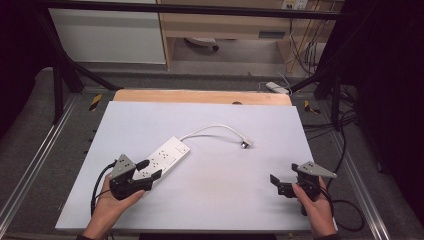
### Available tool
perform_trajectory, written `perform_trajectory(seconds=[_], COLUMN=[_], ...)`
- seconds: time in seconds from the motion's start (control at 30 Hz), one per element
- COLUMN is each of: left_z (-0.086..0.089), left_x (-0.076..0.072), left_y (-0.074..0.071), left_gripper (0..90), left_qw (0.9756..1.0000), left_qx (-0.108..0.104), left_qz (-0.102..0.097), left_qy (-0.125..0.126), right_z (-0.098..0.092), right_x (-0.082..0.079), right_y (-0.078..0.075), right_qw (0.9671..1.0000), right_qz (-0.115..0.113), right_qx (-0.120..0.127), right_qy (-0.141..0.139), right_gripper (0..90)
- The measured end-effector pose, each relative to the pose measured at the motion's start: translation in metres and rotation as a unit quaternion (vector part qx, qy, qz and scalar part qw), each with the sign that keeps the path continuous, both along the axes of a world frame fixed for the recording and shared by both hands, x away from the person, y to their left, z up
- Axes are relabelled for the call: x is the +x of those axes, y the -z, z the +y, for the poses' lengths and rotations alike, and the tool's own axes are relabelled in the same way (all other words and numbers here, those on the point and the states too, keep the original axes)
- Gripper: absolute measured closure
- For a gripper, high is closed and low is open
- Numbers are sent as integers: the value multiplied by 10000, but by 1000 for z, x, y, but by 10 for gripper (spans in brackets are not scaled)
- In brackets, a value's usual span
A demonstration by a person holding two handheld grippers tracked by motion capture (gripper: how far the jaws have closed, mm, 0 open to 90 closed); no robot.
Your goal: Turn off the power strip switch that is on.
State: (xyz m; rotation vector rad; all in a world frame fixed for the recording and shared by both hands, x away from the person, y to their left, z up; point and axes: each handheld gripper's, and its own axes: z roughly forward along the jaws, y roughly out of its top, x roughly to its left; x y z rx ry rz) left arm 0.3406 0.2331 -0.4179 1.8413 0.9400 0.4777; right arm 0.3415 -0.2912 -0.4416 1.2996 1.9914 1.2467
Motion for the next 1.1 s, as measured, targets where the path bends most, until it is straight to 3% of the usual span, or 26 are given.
perform_trajectory(seconds=[0.33, 0.6, 0.73, 1.1], left_z=[-1, -1, 0, -1], left_x=[-1, 0, 0, -6], left_y=[-1, -4, -9, -26], left_gripper=[296, 122, 57, 55], left_qw=[10000, 9997, 9990, 9958], left_qx=[-73, -210, -329, -532], left_qz=[-24, -129, -266, -722], left_qy=[22, -91, -122, -197], right_z=[0, 0, 0, 0], right_x=[0, 0, 0, 0], right_y=[0, 0, 0, 0], right_qw=[10000, 10000, 10000, 10000], right_qz=[0, 0, 0, 5], right_qx=[-1, -2, 0, 1], right_qy=[-1, -11, -11, -11], right_gripper=[34, 34, 34, 33])
